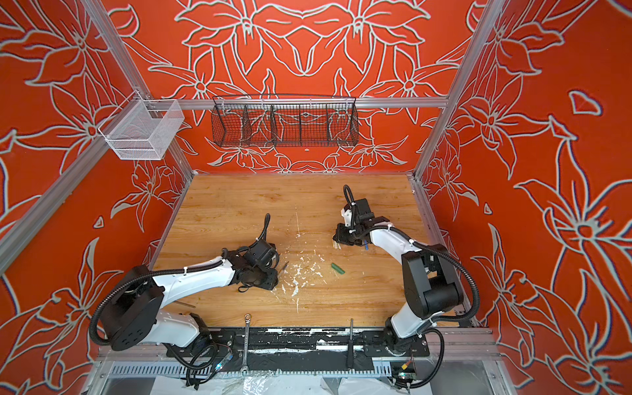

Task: Insert the pens into the pen caps
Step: 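Hold the beige cap with the right gripper while the left lowers to the beige pen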

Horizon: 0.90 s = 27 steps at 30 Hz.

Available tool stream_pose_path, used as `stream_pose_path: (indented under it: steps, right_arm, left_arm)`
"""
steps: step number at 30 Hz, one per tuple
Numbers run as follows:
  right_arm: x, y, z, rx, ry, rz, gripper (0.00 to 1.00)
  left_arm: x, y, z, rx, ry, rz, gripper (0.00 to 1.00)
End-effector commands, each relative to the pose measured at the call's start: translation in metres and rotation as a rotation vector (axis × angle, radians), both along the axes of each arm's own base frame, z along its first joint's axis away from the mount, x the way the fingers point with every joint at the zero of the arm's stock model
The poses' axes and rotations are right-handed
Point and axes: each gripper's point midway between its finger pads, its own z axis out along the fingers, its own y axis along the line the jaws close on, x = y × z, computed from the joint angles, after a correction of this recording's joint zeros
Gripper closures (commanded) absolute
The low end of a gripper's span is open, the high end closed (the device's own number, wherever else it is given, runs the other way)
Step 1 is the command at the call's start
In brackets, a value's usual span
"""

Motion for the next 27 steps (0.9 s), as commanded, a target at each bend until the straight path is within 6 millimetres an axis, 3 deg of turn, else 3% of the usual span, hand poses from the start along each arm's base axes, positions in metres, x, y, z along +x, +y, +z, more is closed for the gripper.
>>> stream_pose_path:
  steps: [1, 10, 25, 27]
  right_arm:
    - [-0.0039, 0.0027, -0.0041, 0.015, 0.013, 0.005, 0.88]
    - [-0.0044, 0.0018, -0.0062, 0.009, 0.016, 0.005, 0.88]
    - [-0.0040, 0.0013, -0.0009, 0.012, -0.003, 0.001, 0.89]
    - [-0.0037, 0.0018, 0.0005, 0.017, -0.012, 0.000, 0.89]
  left_arm:
    - [-0.0044, -0.0049, -0.0038, 0.016, 0.019, -0.032, 0.57]
    - [-0.0061, 0.0010, -0.0104, 0.089, 0.021, -0.034, 0.68]
    - [-0.0044, -0.0070, -0.0096, 0.077, 0.020, -0.056, 1.00]
    - [-0.0027, -0.0086, -0.0072, 0.069, 0.011, -0.058, 1.00]
